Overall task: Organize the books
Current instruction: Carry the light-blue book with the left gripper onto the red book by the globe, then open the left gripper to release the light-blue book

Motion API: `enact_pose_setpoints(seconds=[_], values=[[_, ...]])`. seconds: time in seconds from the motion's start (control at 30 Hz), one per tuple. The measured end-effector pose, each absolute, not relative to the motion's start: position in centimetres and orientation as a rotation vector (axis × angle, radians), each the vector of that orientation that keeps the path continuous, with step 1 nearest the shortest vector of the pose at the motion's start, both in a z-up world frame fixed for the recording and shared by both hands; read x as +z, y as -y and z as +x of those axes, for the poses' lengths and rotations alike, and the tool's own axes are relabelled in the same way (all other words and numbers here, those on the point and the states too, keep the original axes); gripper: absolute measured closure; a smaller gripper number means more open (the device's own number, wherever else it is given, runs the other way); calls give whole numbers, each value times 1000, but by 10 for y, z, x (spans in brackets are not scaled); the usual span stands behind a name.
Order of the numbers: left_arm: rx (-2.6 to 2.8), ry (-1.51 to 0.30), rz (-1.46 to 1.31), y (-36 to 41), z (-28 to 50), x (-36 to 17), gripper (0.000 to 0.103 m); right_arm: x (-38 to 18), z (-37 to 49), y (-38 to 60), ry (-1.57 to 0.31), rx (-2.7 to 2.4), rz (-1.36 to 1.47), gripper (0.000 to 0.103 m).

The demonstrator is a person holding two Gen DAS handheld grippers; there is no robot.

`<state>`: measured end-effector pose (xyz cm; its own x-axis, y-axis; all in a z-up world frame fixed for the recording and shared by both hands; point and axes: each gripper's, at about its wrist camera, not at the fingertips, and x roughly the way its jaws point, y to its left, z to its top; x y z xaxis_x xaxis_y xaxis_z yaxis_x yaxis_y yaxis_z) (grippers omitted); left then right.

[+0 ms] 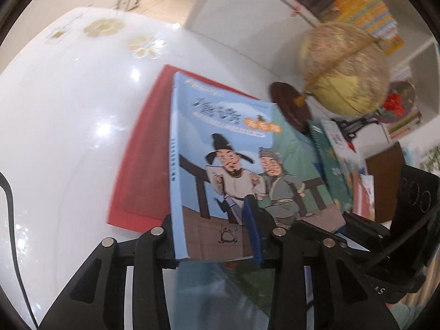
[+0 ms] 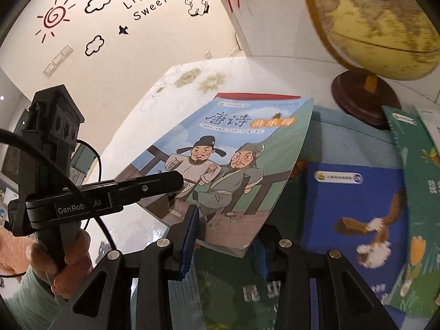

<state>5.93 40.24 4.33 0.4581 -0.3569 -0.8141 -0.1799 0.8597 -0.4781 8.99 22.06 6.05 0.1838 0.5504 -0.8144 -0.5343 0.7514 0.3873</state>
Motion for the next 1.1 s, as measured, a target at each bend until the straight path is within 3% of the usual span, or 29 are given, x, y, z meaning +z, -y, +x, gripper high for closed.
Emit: enact_pose_setpoints(seconds=[0.7, 0.8, 0.9, 1.1], values=[[110, -1119, -562, -438, 65, 18, 69, 33, 93, -251, -1224, 780, -66, 65], [143, -1108, -541, -438, 52, 24, 69, 33, 81, -225, -1257, 778, -71, 64], [142, -1109, -527, -431, 31, 30, 69, 32, 60, -175, -1296, 741, -15, 47], [-57, -1188, -536, -361, -4, 32, 69, 32, 15, -81, -1353, 592, 104, 46]])
